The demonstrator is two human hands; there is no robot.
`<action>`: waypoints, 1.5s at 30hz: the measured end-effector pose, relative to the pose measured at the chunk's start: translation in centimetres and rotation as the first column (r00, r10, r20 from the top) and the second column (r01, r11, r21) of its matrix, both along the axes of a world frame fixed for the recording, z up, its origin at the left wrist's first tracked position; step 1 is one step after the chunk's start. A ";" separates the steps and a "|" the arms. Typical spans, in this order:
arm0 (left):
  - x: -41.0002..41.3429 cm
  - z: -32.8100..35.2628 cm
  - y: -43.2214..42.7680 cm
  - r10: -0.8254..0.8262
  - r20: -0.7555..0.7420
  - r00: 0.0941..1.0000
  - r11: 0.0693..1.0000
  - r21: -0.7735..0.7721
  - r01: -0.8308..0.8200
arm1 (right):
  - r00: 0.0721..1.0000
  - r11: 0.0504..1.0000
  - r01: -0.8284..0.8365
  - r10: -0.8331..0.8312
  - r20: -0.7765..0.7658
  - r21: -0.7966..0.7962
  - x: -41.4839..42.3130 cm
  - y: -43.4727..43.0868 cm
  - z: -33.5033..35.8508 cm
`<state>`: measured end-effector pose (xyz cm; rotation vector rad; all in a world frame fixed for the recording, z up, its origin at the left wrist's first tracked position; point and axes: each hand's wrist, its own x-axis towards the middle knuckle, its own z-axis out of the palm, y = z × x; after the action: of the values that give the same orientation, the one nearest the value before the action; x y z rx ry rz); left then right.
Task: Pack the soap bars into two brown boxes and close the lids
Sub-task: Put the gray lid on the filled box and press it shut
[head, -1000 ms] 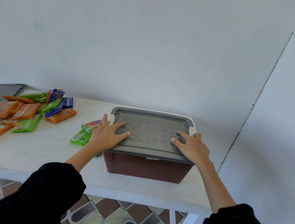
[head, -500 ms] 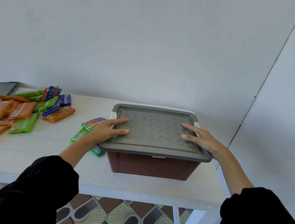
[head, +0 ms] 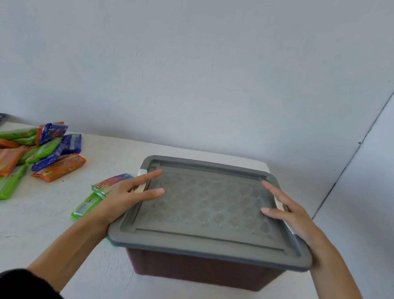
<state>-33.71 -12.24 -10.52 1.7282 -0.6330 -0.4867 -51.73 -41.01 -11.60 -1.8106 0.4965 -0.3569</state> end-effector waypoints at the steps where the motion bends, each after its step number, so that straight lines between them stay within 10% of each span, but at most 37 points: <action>1: 0.4 0.2 -0.3 0.000 0.006 1.000 1.000 0.004 0.000 | 1.000 1.000 -0.013 0.013 -0.009 0.005 0.2 -0.4 0.1; 35: 19.2 0.7 -17.5 0.008 -0.041 0.999 1.000 -0.002 -0.008 | 0.999 1.000 0.019 -0.019 -0.050 0.005 19.6 -16.3 1.6; 40: 19.0 1.5 -17.9 -0.062 0.203 0.977 0.940 0.340 -0.011 | 0.990 0.995 -0.014 -0.001 -0.144 -0.099 19.5 -15.3 2.3; 45: 16.8 1.0 -17.7 -0.162 0.533 0.830 0.781 0.584 -0.223 | 0.928 0.831 -0.068 -0.151 -0.341 -0.553 17.8 -13.4 2.1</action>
<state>-16.88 -29.99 -9.56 2.5724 -0.9231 -0.1442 -33.91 -54.40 -9.55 -2.4675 0.7558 -0.1924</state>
